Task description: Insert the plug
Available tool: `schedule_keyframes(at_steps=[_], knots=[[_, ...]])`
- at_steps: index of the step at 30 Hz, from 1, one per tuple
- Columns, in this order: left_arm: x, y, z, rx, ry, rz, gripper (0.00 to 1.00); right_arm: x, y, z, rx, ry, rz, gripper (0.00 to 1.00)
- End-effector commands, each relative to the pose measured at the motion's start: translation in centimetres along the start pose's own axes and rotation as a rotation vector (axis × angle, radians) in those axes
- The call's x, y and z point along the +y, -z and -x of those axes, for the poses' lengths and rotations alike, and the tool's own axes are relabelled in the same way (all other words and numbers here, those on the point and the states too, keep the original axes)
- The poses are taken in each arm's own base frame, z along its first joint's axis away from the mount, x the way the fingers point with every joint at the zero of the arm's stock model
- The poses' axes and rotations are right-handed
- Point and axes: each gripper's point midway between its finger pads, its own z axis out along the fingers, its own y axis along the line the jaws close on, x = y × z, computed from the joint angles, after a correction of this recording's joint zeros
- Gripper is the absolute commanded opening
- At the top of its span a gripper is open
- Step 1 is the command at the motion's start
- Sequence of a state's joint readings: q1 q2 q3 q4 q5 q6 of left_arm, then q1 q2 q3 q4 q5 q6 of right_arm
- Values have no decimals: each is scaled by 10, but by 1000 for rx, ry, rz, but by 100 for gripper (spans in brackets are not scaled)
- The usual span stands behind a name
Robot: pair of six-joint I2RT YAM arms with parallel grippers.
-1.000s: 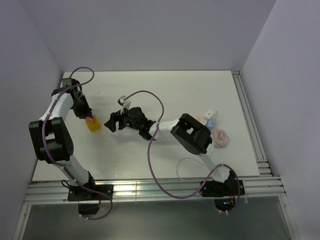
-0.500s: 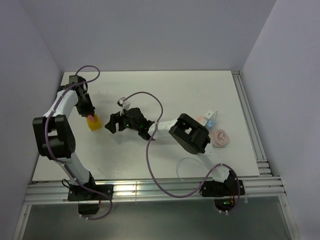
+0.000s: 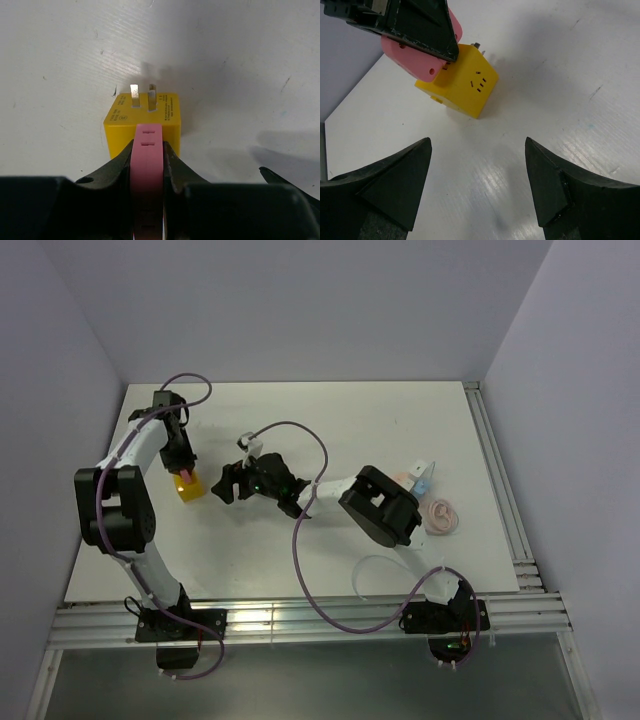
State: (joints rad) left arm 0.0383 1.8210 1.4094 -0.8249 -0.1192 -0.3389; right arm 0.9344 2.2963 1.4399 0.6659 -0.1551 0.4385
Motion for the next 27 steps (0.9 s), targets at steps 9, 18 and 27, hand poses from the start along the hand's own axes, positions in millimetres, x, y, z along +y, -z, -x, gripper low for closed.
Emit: schedule_keyframes(at_steps=[9,18,27], knots=[[9,-33,-45,38,41,48,0,3,-2,29,-75,-9,18,82],[-1,-30,-39,-15,52,-32,0,3,1,28,-72,-14,15,82],[-5,-10,-28,-34,48,-61,45,6,1,29,-73,-26,30,82]])
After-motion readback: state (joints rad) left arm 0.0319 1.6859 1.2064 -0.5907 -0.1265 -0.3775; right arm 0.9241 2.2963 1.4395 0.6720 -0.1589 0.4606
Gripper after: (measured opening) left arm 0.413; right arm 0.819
